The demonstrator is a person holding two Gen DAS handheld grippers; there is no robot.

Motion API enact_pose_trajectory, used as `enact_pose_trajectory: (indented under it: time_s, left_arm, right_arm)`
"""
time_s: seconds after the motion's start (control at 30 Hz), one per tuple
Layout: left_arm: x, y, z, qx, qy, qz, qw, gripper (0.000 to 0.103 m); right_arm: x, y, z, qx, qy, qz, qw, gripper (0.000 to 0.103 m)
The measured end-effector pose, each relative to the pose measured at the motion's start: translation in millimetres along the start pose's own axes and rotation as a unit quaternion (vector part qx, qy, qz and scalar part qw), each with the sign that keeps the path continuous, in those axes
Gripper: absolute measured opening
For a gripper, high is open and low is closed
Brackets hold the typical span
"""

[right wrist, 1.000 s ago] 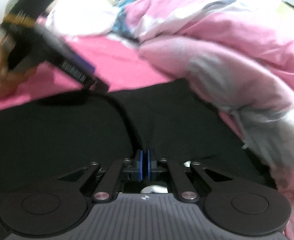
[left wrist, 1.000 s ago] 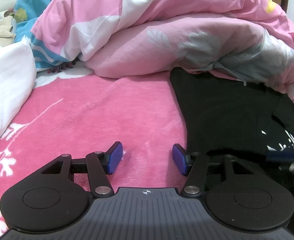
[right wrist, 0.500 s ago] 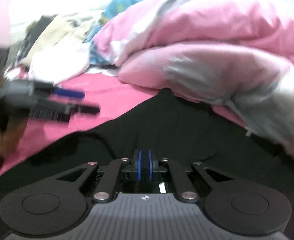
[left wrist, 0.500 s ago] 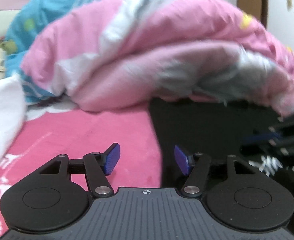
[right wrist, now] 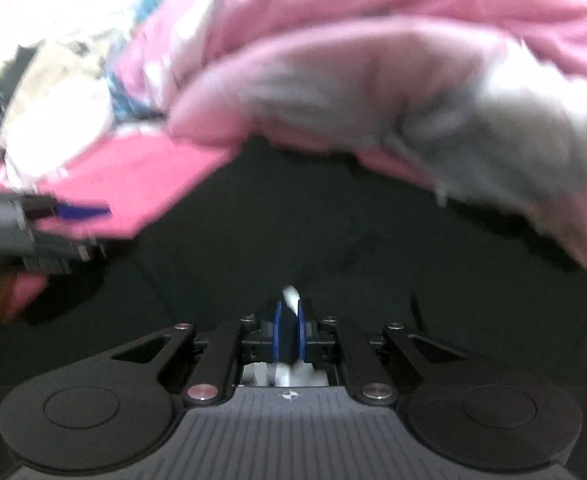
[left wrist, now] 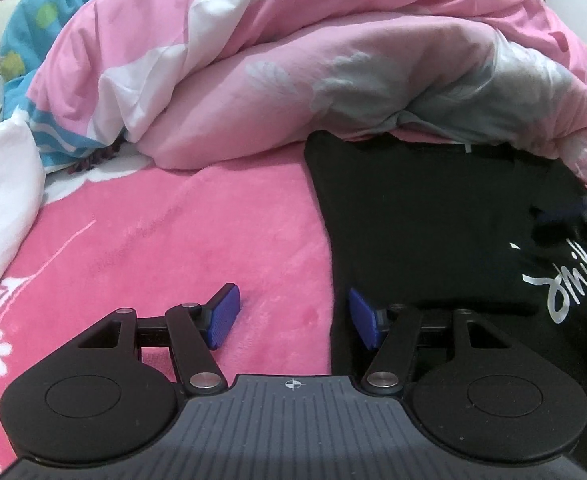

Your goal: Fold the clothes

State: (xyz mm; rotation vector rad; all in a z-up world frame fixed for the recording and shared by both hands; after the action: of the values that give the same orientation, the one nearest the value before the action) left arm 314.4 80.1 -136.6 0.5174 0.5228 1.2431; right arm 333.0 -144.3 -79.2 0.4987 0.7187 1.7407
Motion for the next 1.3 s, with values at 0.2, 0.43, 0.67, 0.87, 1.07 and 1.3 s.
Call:
enact_pose_trajectory:
  time_s: [0.2,0.43,0.67,0.87,1.07,1.3]
  left_arm:
    - [1,-1,-1,0.001,0.002,-0.005,1.0000,0.061]
    - [1,-1,-1,0.004,0.003,-0.005,1.0000,0.061]
    - [1,-1,-1,0.004,0.001,-0.002,1.0000,0.061]
    - [1,0,-1,0.006,0.004,-0.003,1.0000,0.061]
    - [1,0,-2,0.006,0.003,0.000,1.0000,0.061]
    - [2,0,-2,0.005,0.004,-0.002,1.0000,0.062]
  right_arm:
    - [-12,-63,14,0.024,-0.061,0.006,0.998,0.007]
    - [-97,-63,22,0.007,-0.161,-0.123,0.979,0.001]
    - [-57,-87,27,0.020,-0.198,-0.007,0.980,0.001]
    - [-79,-84,46,-0.020,-0.182,-0.124,0.975,0.002]
    - [9,-104,76,-0.012,-0.134,0.061,0.989,0.002]
    - [-17,-172,94,0.008,-0.256,0.059,0.965,0.000]
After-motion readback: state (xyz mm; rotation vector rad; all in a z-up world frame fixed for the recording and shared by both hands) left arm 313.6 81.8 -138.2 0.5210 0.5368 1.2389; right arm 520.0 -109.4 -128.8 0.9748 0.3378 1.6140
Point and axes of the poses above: each gripper's, at about its wrist camera, not at the fingertips, and y roughly against the way its jaws point, x to its left, z to its top, the point moved 10 cm from there along -y, roughly the way its jaws point, and after that the axes turned 6 degrees about -z, right-handed, at the moved point
